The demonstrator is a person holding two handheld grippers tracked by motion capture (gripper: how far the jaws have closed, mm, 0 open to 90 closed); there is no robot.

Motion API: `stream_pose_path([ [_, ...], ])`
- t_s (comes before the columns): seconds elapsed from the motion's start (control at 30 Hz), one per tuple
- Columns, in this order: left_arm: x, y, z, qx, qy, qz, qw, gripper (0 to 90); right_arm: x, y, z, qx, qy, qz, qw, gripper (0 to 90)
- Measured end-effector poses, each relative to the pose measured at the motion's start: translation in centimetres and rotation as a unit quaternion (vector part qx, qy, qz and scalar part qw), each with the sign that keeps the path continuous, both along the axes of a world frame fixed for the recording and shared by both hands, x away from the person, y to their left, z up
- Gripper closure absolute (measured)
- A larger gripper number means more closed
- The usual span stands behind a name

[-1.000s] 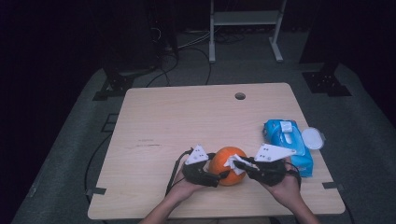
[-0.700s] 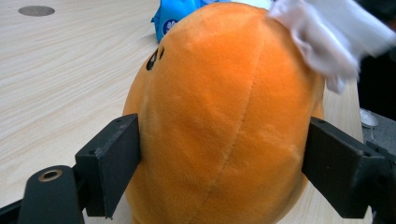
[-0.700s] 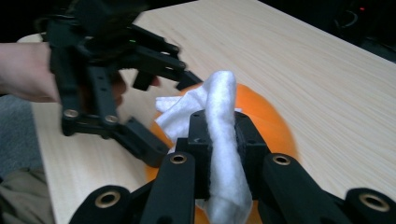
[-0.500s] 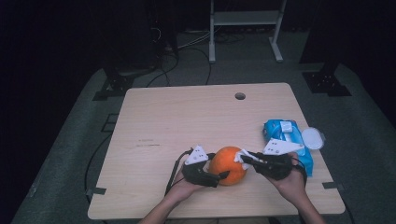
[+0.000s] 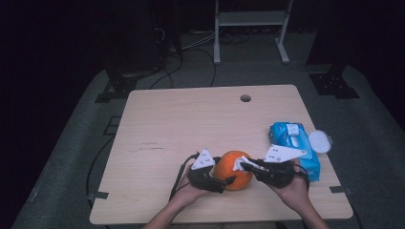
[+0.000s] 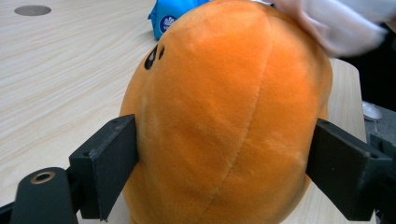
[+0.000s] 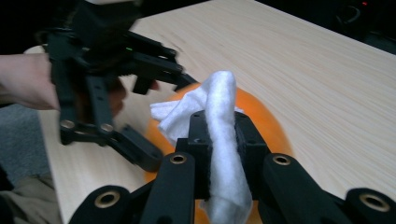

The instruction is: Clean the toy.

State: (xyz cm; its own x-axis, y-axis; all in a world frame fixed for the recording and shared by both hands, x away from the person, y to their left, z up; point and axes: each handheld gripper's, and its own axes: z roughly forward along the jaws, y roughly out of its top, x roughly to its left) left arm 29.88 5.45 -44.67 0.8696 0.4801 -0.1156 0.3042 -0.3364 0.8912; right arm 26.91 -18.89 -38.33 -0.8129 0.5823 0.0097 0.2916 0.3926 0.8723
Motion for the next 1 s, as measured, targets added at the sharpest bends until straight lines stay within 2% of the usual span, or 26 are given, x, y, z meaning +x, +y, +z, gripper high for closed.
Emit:
stream_pose_path([
  [0.07, -0.1, -0.1, 0.1, 0.004, -0.002, -0.002, 1.0, 14.1, 0.0, 0.4, 0.0, -0.009, -0.005, 0.002, 0.9999, 78.8],
  [0.17, -0.3, -0.2, 0.2, 0.01, -0.011, -0.012, 0.9998, 14.2, 0.4, -0.1, -0.1, 0.0, 0.001, -0.005, 1.0, 78.8],
  [0.37, -1.1, -0.9, 0.1, 0.046, -0.057, -0.038, 0.9965, 14.2, 1.5, -1.8, -0.5, 0.016, 0.01, -0.036, 0.9992, 78.7],
  [0.47, -0.9, -0.9, 0.2, 0.039, -0.061, -0.03, 0.9969, 13.5, 1.6, -2.2, -0.6, 0.021, 0.017, -0.041, 0.9988, 78.6],
  [0.5, -0.8, -0.9, 0.1, 0.038, -0.063, -0.024, 0.997, 10.8, 1.5, -2.2, -0.6, 0.02, 0.017, -0.041, 0.9988, 78.6],
  [0.6, -0.3, -1.2, -0.7, 0.039, -0.061, -0.019, 0.9972, 3.7, 1.4, -1.8, -0.6, 0.017, 0.017, -0.035, 0.9991, 78.6],
  [0.7, -0.4, -1.5, -0.9, 0.049, -0.068, -0.026, 0.9961, 4.0, 1.3, -1.4, -0.7, 0.013, 0.014, -0.031, 0.9993, 78.6],
  [0.77, -0.7, -1.3, -0.3, 0.057, -0.077, -0.027, 0.995, 16.0, 1.2, -1.3, -0.5, 0.012, 0.014, -0.032, 0.9993, 78.6],
  [0.83, -0.8, -1.0, 0.7, 0.064, -0.073, -0.036, 0.9946, 24.6, 1.0, -1.3, -0.2, 0.019, 0.012, -0.031, 0.9993, 78.6],
  [0.93, -1.1, -0.3, 2.5, 0.07, -0.069, -0.049, 0.994, 27.2, 0.8, -1.4, 0.3, 0.027, 0.006, -0.031, 0.9991, 78.6],
  [1.0, -1.3, 0.1, 3.4, 0.069, -0.068, -0.056, 0.9937, 27.2, 1.1, -1.8, 0.3, 0.044, 0.017, -0.028, 0.9985, 78.6],
])
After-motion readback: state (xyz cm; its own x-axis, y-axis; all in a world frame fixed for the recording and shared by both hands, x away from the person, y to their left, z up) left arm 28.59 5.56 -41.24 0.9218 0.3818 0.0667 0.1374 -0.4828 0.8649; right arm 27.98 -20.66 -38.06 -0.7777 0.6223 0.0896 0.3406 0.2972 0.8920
